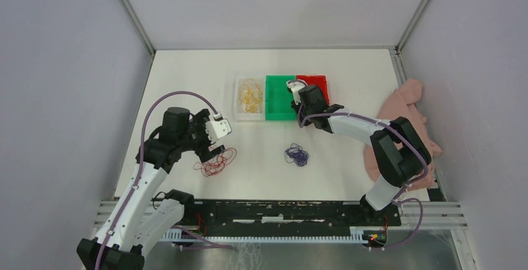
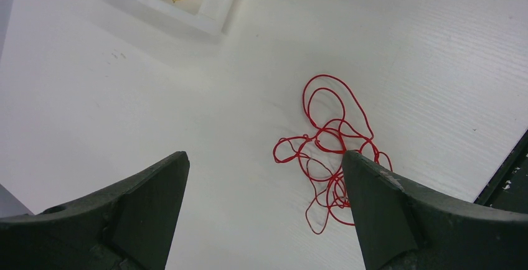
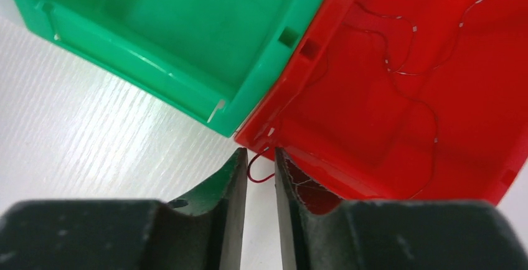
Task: Untangle the cables
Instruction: Place the cable in the bin.
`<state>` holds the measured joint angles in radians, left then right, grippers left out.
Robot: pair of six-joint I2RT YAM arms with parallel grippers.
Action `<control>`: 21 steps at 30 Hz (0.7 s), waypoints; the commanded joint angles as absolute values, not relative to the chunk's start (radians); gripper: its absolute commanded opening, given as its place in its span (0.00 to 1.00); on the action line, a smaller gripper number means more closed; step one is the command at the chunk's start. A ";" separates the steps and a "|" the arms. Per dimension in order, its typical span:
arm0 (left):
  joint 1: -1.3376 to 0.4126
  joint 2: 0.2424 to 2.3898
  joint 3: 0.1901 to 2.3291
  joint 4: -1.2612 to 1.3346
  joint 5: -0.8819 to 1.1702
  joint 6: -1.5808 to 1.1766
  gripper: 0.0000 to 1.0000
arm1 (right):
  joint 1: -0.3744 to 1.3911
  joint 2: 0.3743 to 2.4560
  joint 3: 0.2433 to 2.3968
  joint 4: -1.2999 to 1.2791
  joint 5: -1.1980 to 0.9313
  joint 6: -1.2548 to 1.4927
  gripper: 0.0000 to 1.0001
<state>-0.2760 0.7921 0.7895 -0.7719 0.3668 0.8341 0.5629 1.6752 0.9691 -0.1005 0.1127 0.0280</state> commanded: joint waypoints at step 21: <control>-0.268 0.762 0.801 -0.772 0.368 0.805 1.00 | 0.505 1.669 1.161 -0.135 0.190 0.085 0.01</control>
<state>-0.2760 0.7757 0.7895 -0.7761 0.3668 0.8341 0.5316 1.6783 1.0657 -0.1543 0.1886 0.0402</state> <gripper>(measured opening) 0.996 0.012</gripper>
